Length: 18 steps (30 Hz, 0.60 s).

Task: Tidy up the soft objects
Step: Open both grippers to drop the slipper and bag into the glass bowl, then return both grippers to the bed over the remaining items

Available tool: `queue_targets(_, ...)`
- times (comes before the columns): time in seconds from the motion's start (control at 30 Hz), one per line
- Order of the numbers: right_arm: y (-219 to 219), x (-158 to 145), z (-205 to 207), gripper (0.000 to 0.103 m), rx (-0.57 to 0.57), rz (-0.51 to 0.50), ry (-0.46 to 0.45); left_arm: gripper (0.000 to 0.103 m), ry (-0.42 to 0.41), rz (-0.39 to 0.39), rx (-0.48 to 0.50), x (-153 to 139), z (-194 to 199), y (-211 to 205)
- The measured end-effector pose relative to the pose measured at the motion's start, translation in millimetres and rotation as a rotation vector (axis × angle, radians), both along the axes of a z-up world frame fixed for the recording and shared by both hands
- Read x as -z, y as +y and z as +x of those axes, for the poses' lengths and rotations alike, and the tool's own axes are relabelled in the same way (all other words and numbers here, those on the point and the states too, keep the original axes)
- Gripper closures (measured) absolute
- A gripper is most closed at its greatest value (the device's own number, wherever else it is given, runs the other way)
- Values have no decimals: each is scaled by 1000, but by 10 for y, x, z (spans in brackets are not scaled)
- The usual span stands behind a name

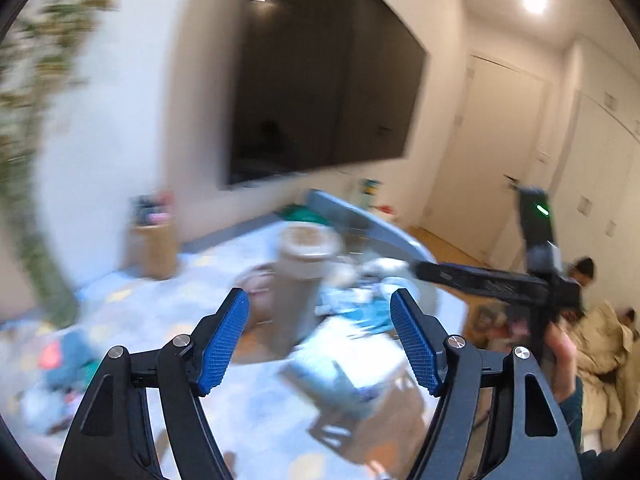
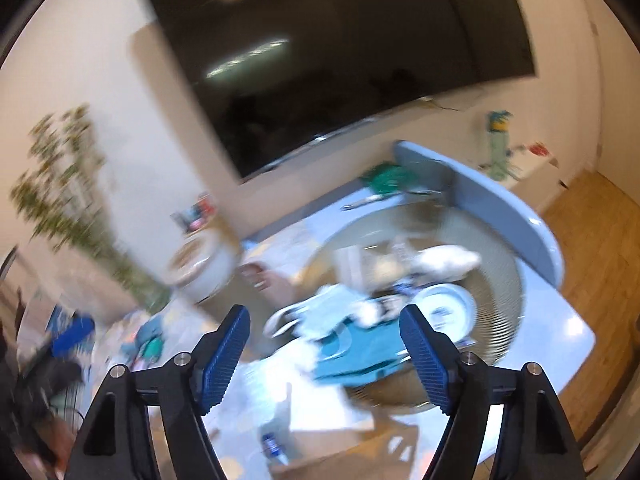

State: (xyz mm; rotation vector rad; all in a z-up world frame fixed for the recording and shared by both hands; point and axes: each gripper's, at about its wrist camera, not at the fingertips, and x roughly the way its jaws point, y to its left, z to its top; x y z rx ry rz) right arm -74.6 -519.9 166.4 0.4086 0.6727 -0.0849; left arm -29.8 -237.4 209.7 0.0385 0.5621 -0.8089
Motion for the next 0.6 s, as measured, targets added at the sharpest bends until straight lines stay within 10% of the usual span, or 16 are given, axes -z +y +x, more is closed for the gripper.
queue_targets(0.33,1698,9,251,18,-352,-63,-66,20,-34,58,-556,-111,8,2009)
queue_targets(0.6,2886,924,882,18,-522,-41,-3,20,148,4,-845,1044,225,3054)
